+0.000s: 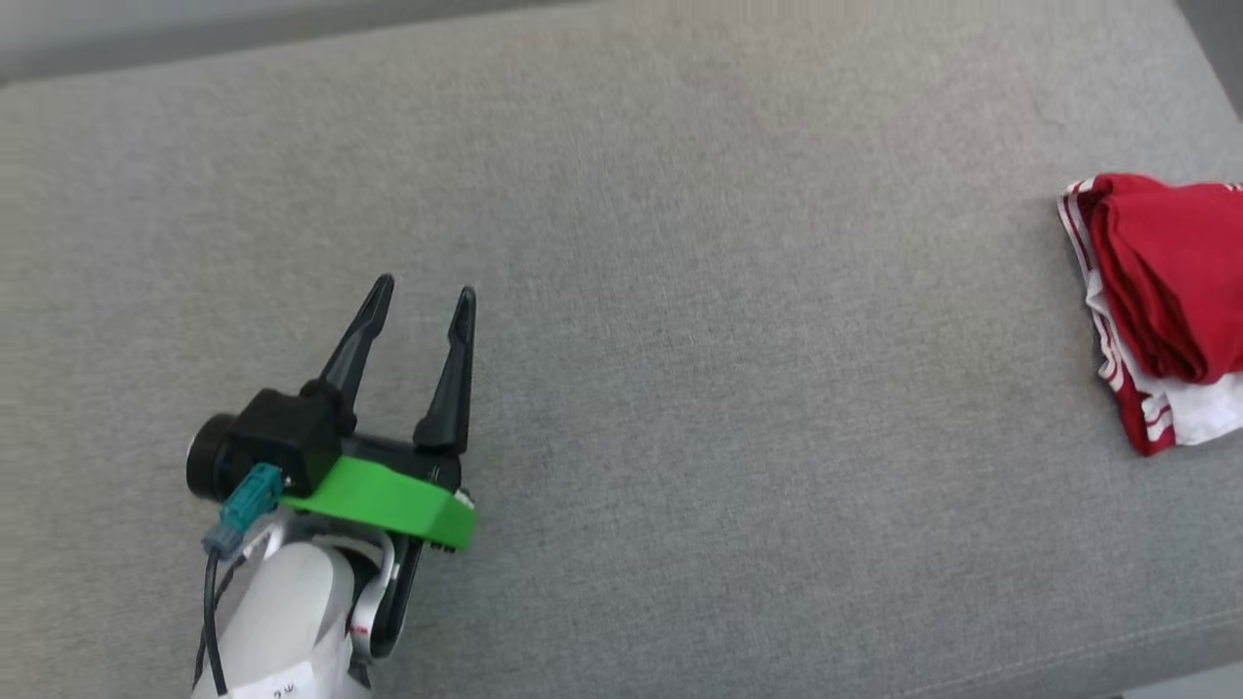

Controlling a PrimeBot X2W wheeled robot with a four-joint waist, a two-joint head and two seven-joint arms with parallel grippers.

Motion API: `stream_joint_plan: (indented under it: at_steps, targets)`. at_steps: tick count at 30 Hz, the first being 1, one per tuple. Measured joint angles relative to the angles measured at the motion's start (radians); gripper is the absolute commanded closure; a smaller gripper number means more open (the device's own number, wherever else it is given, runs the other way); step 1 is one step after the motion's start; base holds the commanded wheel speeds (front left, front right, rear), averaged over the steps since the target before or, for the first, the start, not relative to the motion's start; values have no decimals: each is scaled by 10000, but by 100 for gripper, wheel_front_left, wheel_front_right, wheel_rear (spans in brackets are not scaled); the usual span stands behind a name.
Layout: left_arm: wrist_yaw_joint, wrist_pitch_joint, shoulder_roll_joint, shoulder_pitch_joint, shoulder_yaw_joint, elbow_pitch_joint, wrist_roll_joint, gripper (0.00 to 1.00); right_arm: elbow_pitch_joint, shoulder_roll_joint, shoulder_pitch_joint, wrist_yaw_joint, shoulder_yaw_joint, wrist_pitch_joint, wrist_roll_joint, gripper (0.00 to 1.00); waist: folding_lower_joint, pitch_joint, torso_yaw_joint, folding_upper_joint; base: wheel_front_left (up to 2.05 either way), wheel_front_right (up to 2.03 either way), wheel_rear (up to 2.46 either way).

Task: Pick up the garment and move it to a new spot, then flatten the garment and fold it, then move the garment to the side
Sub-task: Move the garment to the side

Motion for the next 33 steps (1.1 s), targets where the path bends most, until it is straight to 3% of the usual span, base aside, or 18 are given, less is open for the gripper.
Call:
stream_joint_plan:
  at_steps: [4,9,17,24,33]
  targets:
    - [12,-2,-169,545,284,255,-17,0,-1294,604,930,0,-234,42,130,0,0,-780,200,0,0,0,0]
    - [6,-2,-433,1225,635,529,-94,0,-3411,2410,2879,0,-673,-36,535,0,0,-1929,645,0,0,0,0]
    - [-180,-2,-738,1825,686,500,90,0,-4661,4140,5165,-2,-918,-570,546,0,0,-2732,1367,0,0,0,0]
    - [-272,-2,-955,2357,984,575,353,0,-4753,4961,6210,-2,-851,-1578,236,0,0,-3174,1754,0,0,0,0]
    - [-500,-2,-1312,2569,1302,596,807,0,-4236,5265,6677,-2,-278,-2163,-46,0,0,-3256,1922,0,0,0,0]
